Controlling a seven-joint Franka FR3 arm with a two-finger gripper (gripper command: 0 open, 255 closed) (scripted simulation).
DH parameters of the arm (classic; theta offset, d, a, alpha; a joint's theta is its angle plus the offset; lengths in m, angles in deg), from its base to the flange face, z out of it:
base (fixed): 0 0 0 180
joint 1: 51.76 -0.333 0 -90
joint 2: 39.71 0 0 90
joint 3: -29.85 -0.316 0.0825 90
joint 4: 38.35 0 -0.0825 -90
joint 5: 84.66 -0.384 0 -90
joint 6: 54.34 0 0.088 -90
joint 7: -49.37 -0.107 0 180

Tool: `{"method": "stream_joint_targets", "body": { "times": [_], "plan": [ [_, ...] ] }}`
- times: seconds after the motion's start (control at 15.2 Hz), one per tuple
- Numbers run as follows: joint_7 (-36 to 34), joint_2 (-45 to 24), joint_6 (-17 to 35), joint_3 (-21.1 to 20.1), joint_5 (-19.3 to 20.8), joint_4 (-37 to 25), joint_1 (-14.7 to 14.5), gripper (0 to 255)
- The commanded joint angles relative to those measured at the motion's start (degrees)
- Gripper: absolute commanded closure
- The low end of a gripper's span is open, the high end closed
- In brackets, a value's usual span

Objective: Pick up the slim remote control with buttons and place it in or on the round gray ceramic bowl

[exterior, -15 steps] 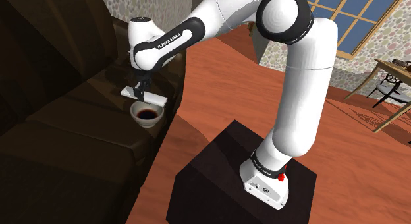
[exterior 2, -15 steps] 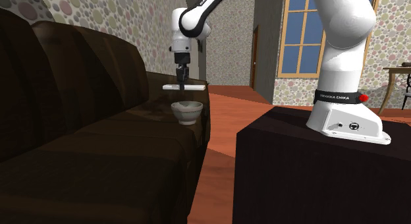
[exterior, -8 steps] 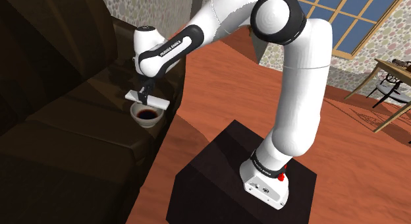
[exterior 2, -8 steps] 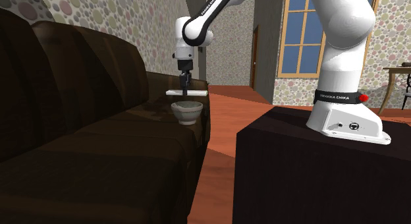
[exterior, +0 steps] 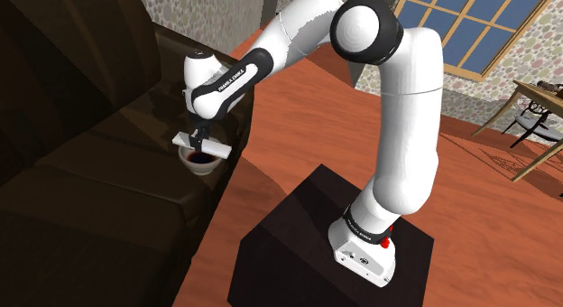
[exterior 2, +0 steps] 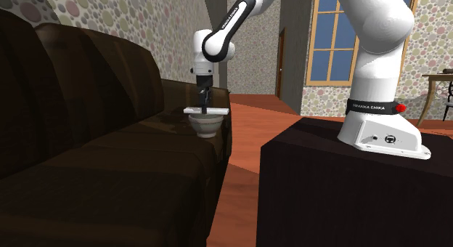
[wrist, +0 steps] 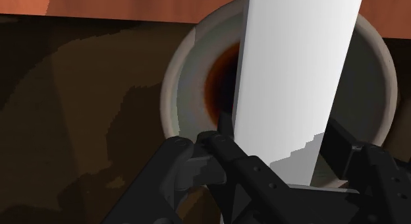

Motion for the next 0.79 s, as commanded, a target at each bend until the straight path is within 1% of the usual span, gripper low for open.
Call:
{"method": "stream_joint_targets", "body": {
  "times": [0.0,0.4,0.46,0.73],
  "plan": [
    [-0.15,-0.37,0.31,0.08,0.14,-0.11,-0.12,255],
    [-0.15,-0.38,0.31,0.08,0.14,-0.11,-0.12,255],
    [-0.15,-0.38,0.31,0.09,0.14,-0.11,-0.12,0],
    [-0.15,-0.37,0.33,0.09,0.14,-0.09,-0.12,0]
  ]
}}
